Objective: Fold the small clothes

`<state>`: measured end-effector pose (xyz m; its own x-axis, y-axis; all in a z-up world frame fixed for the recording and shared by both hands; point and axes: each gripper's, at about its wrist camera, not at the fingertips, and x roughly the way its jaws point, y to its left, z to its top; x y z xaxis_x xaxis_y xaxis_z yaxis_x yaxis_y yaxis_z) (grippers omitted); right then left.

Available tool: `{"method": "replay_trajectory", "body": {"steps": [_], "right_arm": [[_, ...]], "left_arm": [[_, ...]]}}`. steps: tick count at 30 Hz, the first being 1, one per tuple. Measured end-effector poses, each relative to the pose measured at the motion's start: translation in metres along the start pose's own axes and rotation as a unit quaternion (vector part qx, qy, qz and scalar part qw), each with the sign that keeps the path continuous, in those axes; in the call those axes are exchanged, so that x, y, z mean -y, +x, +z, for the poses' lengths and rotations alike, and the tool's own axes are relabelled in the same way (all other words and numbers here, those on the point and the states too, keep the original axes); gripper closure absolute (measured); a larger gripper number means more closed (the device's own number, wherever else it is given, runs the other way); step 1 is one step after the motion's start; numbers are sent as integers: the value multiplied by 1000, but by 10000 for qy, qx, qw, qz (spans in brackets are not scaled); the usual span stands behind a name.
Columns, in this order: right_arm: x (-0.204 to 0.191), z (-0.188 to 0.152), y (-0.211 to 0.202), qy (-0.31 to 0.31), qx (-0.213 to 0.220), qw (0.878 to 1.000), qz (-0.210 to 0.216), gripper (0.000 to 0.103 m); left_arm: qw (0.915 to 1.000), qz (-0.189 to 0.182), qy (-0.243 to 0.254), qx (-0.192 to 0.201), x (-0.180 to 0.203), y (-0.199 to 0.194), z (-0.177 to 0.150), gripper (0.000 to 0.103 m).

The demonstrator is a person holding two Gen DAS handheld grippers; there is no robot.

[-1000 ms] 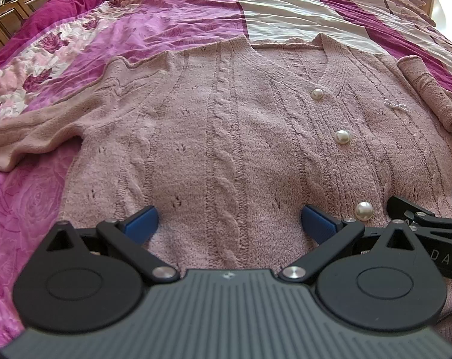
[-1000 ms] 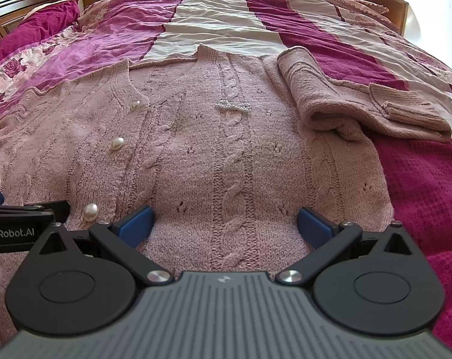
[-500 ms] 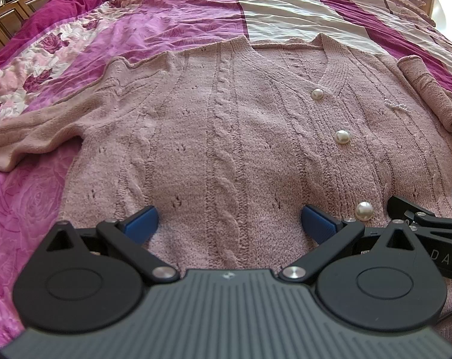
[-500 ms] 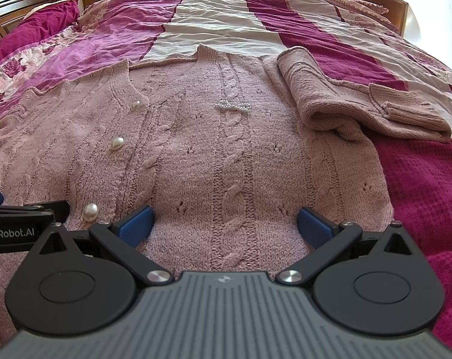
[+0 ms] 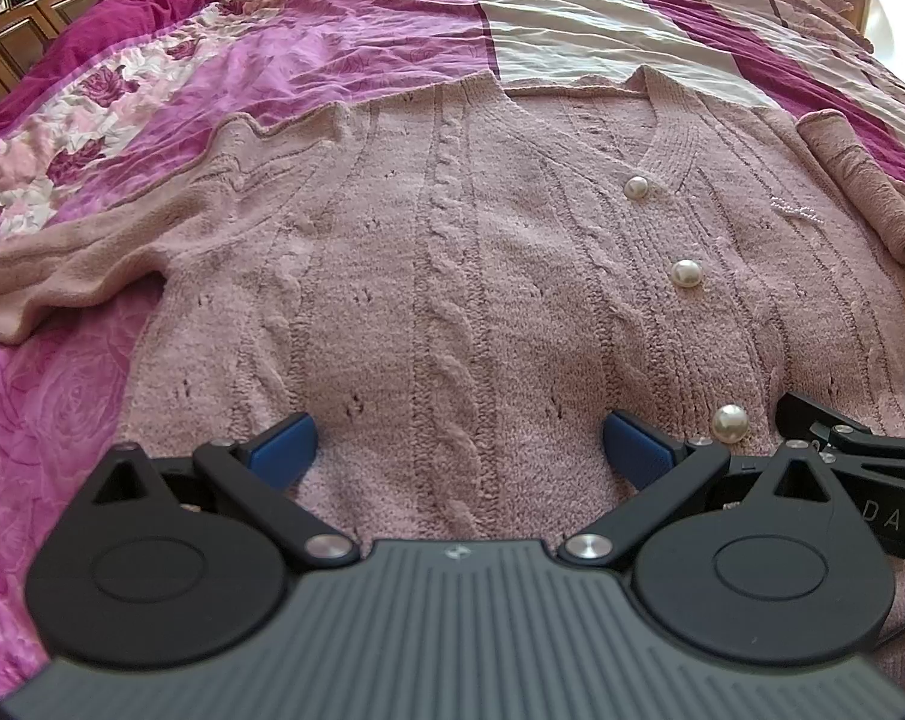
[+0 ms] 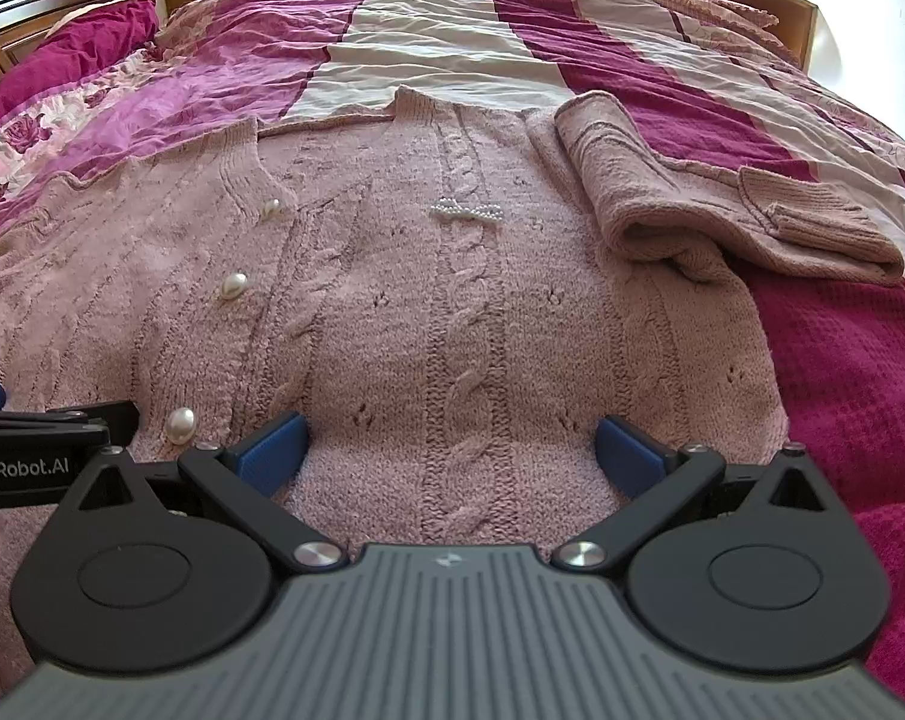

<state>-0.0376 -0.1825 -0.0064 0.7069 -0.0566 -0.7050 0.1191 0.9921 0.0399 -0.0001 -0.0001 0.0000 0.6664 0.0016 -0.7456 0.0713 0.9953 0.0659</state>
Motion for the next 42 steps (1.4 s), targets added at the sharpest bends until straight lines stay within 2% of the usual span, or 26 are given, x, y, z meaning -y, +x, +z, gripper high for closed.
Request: {"method": "replay_trajectory", "body": {"steps": [17,28,36,42], "right_arm": [[-1,4,-2,-50,-1,10000,61,0],[14,19,-17,97,17,9988,486,0],[40,44,-38,213,303,9976,591,0],[81,66,-42,288,525,9977,315,0]], "left_arm": [[9999,-34,25,-129,-1,2,3,0],[9996,-161,-84,-218,-9,-7,15,0],[9996,-110,-240,-112,-24,-18,34,0],[9998,-54,-165,2,-25,-25,42,0]]}}
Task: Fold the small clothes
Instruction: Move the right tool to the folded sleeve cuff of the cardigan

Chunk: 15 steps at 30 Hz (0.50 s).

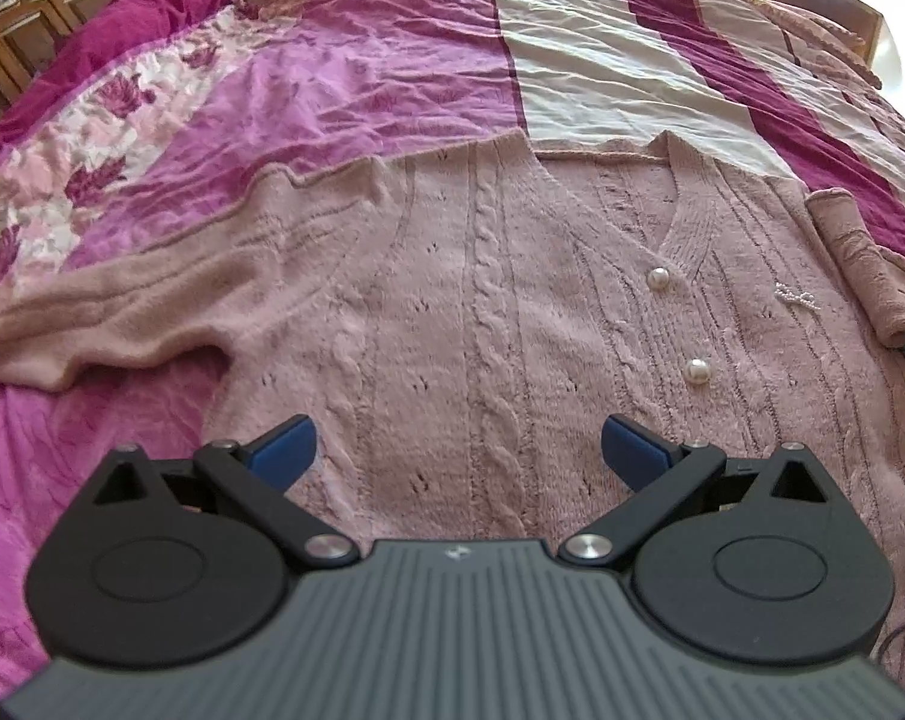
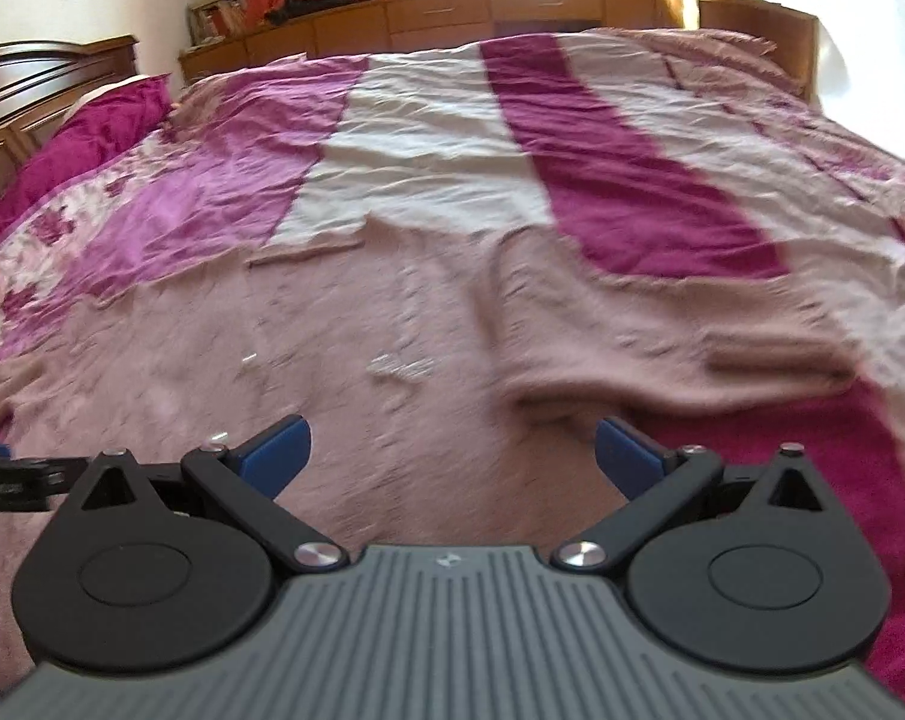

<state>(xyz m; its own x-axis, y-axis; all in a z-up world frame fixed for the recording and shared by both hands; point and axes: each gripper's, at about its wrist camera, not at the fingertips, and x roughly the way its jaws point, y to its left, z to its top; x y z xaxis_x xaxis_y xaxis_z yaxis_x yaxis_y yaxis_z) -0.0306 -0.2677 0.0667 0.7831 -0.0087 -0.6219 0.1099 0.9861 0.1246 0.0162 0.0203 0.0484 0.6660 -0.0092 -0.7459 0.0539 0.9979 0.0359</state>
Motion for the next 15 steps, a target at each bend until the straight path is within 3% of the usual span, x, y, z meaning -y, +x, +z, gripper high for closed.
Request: {"method": "replay_trajectory", "body": {"steps": [15], "right_arm": [[110,30,44,515,44,9948,-880,0]], "left_arm": [[9996,115,15,-255,3,19,-4,0]]}}
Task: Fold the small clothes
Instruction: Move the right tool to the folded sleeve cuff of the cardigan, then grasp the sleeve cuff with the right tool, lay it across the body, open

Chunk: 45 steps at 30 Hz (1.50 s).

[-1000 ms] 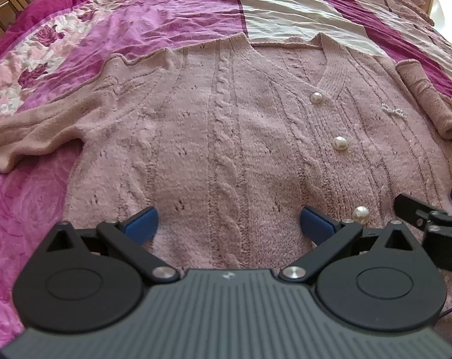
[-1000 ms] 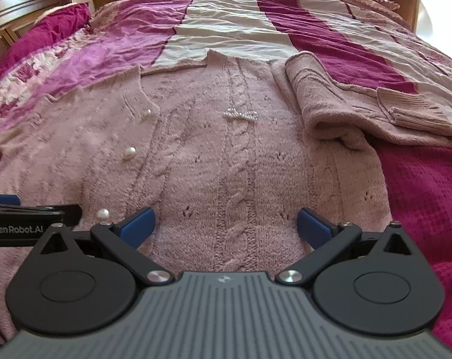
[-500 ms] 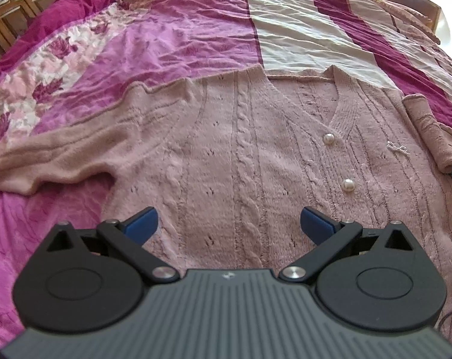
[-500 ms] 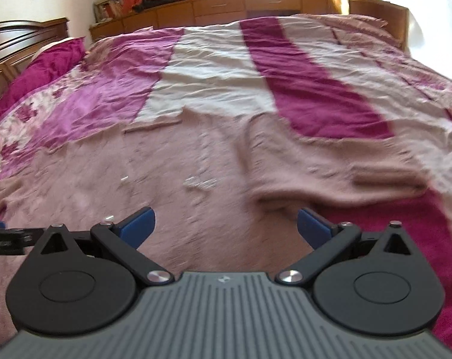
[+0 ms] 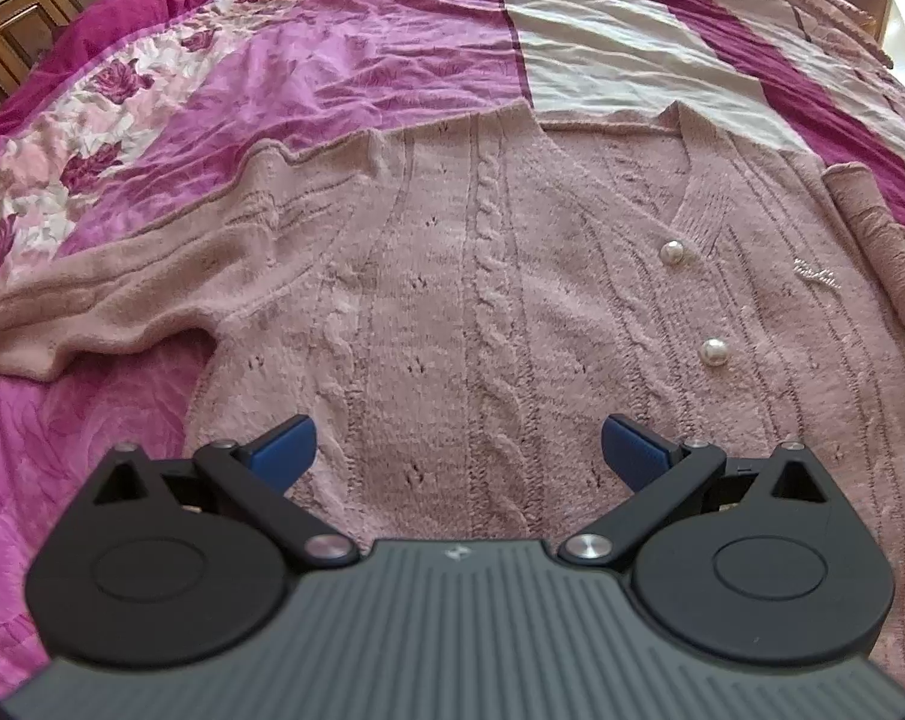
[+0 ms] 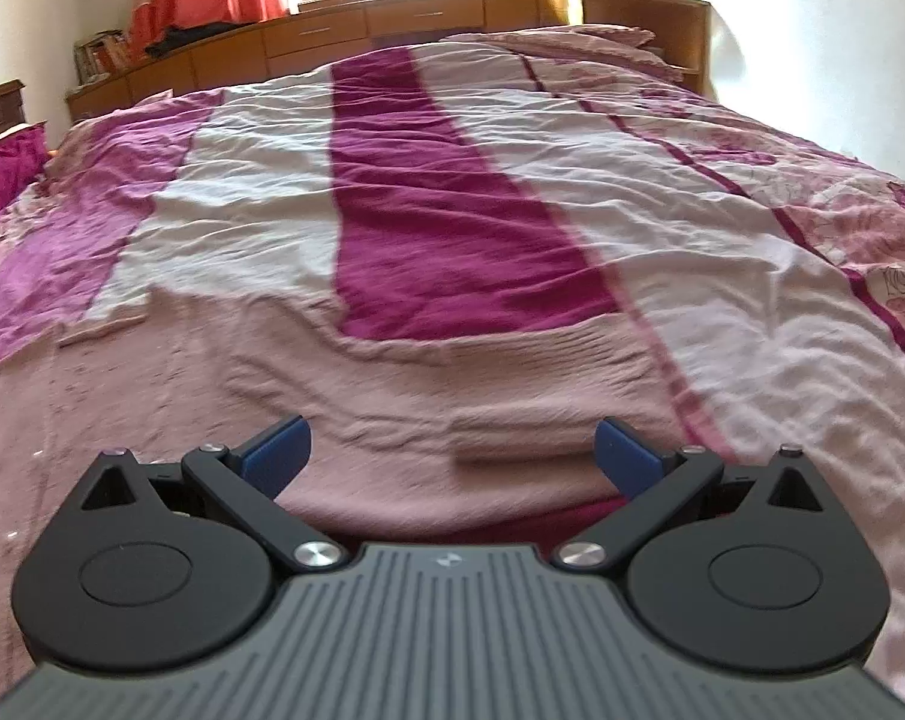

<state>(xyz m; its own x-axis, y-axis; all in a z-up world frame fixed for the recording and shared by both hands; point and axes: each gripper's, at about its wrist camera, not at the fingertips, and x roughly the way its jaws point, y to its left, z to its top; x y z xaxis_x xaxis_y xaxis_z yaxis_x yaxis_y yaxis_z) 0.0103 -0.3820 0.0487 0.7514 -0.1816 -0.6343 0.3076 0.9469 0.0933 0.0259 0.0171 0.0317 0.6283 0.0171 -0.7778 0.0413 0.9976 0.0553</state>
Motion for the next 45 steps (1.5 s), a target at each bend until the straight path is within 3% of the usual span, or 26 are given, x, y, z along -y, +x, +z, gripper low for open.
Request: {"method": "replay_trajectory", "body": {"steps": [6,11,16,25,31,39,45], "right_arm": [[7,0,34,13,-181,9998,-100,2],[2,-9,52,-267,-120,9988,-402,3],[1,-12,55,-335,31,9985,-430,3],[11,-7,58,-354,164,9971,-650,18],[15,-5,58,-252,225,9966,-747,38],[30,2,50,171,189,9975,-665,91],[31,17,25,663,263,9973,-190,95]], "left_arm": [[9996,41,-63,-264,-1,15,-6,0],[9997,105,117,-189,4,19,-10,0],[9997,104,138,-153,4,21,-11,0],[9997,114,181,-67,6,23,-14,0],[9998,102,139,-76,6,25,-14,0],[9999,87,143,-5,6,25,-16,0],[9998,79,177,105,6,24,-19,0]]}}
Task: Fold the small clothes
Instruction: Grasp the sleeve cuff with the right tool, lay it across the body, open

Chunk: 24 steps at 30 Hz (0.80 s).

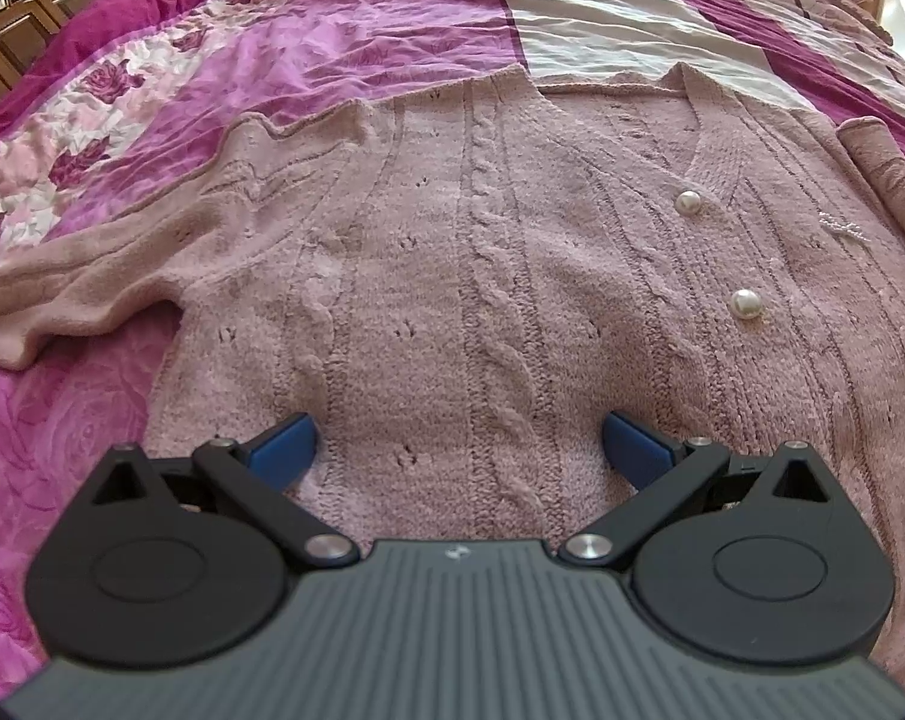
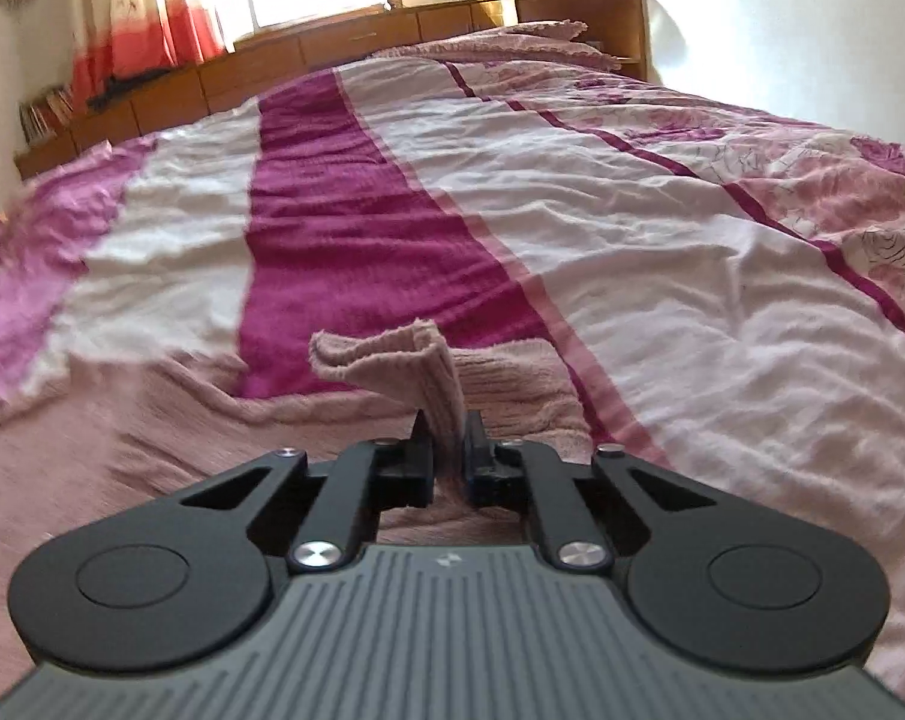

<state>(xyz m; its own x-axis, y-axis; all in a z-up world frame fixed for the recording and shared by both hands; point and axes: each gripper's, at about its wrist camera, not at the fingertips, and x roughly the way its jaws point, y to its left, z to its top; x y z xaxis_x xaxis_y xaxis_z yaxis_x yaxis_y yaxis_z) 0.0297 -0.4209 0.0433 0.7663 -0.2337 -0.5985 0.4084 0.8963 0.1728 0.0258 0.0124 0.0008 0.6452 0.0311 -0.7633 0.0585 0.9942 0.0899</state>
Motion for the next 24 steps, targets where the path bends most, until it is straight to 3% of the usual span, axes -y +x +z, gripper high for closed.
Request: {"method": "replay_trajectory", "body": {"steps": [13,24], "right_arm": [[-17,58,-61,624,437,9942,755,95],[-80,111,-117,688,703,9793,1770,96]], "left_arm": [[9997,-169,-190,24,-14,-12,10,0],[9978,230,-373,492,-57,-45,37,0]]}}
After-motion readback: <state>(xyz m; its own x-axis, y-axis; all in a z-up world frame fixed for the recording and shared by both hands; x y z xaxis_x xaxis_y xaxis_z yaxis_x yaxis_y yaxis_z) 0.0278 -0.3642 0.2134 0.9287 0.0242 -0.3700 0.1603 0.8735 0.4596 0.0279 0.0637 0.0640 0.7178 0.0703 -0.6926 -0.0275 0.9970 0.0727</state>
